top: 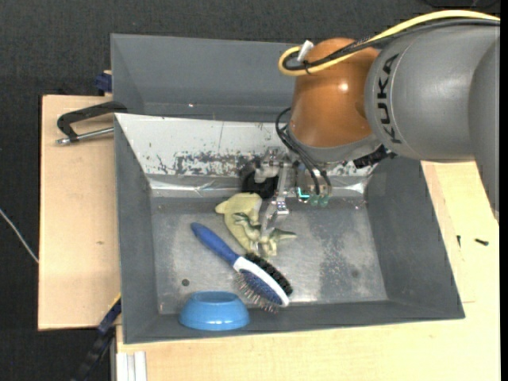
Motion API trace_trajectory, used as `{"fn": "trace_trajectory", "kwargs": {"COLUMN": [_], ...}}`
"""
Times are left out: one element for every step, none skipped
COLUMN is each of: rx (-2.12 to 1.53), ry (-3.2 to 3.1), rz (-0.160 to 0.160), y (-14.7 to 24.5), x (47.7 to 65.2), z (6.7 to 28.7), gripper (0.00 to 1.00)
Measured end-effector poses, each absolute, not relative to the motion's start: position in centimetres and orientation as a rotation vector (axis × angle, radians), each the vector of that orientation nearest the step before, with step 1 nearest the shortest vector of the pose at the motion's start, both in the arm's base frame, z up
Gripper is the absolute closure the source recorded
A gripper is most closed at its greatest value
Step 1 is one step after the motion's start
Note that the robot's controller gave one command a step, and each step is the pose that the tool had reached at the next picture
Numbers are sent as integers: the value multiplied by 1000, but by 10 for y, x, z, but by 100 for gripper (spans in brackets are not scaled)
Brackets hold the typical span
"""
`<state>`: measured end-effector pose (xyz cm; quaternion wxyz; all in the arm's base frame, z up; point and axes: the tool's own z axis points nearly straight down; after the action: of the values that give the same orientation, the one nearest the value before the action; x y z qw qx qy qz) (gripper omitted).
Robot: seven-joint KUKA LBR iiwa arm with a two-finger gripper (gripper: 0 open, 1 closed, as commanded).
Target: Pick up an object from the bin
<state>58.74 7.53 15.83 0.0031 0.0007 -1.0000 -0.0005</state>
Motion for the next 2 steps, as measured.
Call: {"fn": "trace_trajectory", "kwargs": {"rx": [-349,-645], "ry": [-3152,-3080], "rz": [-7,-2], "y": [81,38], "x": [538,515], "z": [77,102], "gripper": [0,0]}}
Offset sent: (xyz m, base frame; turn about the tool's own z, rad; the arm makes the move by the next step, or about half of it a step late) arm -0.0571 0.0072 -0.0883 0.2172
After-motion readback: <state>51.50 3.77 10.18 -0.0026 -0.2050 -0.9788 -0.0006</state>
